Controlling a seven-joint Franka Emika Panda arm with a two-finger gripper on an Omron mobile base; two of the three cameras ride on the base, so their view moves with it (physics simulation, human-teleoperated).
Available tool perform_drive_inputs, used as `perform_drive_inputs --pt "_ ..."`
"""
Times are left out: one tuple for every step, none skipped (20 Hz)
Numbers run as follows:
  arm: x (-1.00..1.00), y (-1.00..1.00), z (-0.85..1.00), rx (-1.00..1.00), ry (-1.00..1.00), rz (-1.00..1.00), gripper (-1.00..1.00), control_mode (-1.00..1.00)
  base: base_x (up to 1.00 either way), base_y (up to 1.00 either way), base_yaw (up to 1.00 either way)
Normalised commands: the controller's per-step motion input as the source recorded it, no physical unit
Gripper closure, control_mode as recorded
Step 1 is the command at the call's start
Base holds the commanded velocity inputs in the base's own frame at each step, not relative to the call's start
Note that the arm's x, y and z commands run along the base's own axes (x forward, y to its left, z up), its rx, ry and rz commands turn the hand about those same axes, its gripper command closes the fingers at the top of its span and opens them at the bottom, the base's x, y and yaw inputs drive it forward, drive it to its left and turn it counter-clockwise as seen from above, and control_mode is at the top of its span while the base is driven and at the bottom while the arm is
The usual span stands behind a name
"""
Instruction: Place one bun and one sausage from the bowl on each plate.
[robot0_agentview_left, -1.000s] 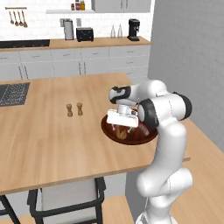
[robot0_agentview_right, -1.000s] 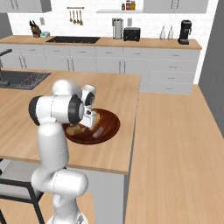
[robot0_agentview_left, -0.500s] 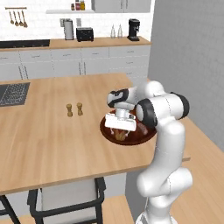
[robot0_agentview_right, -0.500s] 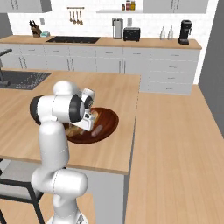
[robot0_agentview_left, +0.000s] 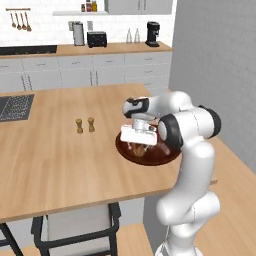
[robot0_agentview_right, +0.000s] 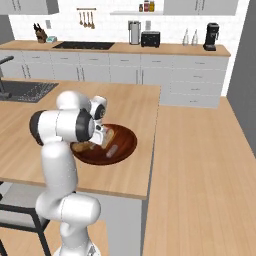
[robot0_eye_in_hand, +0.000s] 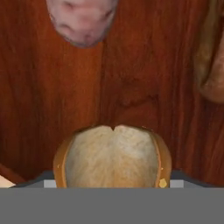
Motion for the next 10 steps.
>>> perform_drive_inputs --pt "-0.99 0.00 1.00 -0.08 -0.18 0.00 1.00 -1.00 0.00 0.00 0.00" --pt "-1.00 -0.11 1.00 -0.06 -0.25 0.00 1.00 -1.00 0.00 0.00 0.00" --pt "-1.00 -0.26 1.00 -0.05 -0.35 0.00 1.00 -1.00 0.00 0.00 0.00" --pt "-1.00 -0.39 1.00 -0.04 -0.46 0.00 1.00 -1.00 0.00 0.00 0.00" --pt "-1.00 -0.41 1.00 -0.05 -0.56 0.00 1.00 -1.00 0.00 0.00 0.00" --pt "-1.00 -0.39 0.93 -0.09 -0.61 0.00 1.00 -1.00 0.00 0.00 0.00" --pt "-1.00 -0.39 0.85 -0.11 -0.64 0.00 1.00 -1.00 0.00 0.00 0.00" --pt "-1.00 -0.39 0.78 -0.14 -0.65 0.00 1.00 -1.00 0.00 0.00 0.00" --pt "-1.00 -0.34 0.80 -0.13 -0.63 0.00 1.00 -1.00 0.00 0.00 0.00" --pt "-1.00 -0.31 0.81 -0.12 -0.61 0.00 1.00 -1.00 0.00 0.00 0.00"
